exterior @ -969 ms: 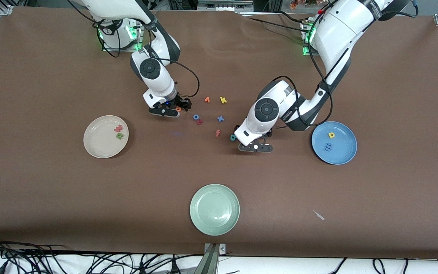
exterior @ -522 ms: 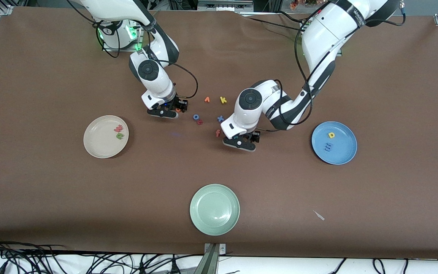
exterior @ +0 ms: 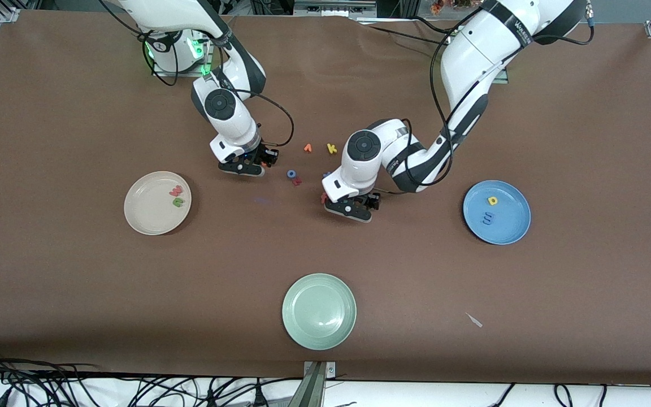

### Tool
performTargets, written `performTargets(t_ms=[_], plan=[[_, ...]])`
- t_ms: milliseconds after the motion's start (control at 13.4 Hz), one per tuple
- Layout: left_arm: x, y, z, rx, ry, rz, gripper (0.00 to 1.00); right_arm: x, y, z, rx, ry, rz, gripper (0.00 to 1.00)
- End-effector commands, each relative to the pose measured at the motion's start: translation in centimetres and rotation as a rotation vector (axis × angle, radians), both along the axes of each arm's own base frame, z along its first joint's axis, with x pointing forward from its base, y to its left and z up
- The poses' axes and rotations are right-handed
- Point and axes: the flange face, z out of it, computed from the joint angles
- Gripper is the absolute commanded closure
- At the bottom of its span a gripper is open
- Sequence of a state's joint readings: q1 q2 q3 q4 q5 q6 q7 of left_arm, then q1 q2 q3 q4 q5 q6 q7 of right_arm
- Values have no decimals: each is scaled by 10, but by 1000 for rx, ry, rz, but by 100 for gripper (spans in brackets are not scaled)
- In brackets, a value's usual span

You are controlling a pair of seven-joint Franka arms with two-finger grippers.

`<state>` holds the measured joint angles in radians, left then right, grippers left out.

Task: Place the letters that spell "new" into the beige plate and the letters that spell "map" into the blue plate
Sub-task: 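Grasp the orange e with the right gripper while the left grasps the b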

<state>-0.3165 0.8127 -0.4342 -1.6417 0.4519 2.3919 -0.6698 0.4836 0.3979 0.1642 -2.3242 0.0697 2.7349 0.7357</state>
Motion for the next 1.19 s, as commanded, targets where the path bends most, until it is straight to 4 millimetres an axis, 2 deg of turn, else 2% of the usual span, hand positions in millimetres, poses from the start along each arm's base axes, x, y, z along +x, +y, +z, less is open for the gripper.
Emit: performTargets(t_ms=[0,522,596,671,820,894,969,1118], plan=[[2,-10,0,3,-23,-25,0,-1,2,-7,5,-10,11,70],[-5,-14,-7,10,-17,5,0,8,7,2,17,-24,7,80],[-5,-14,-7,10,-17,5,3,9,7,5,17,-26,12,82],[-4,-13,-8,11,-16,6,13,10,7,8,8,-11,12,83],[-1,-9,-8,12,-16,1,26,21,13,28,-10,15,25,83],[0,-8,-8,12,-17,1,43,29,10,36,-27,31,24,83],[0,-8,-8,11,-16,4,55,36,8,45,-41,46,27,83],[1,-8,-7,7,-15,10,70,51,-3,64,-69,80,77,83]])
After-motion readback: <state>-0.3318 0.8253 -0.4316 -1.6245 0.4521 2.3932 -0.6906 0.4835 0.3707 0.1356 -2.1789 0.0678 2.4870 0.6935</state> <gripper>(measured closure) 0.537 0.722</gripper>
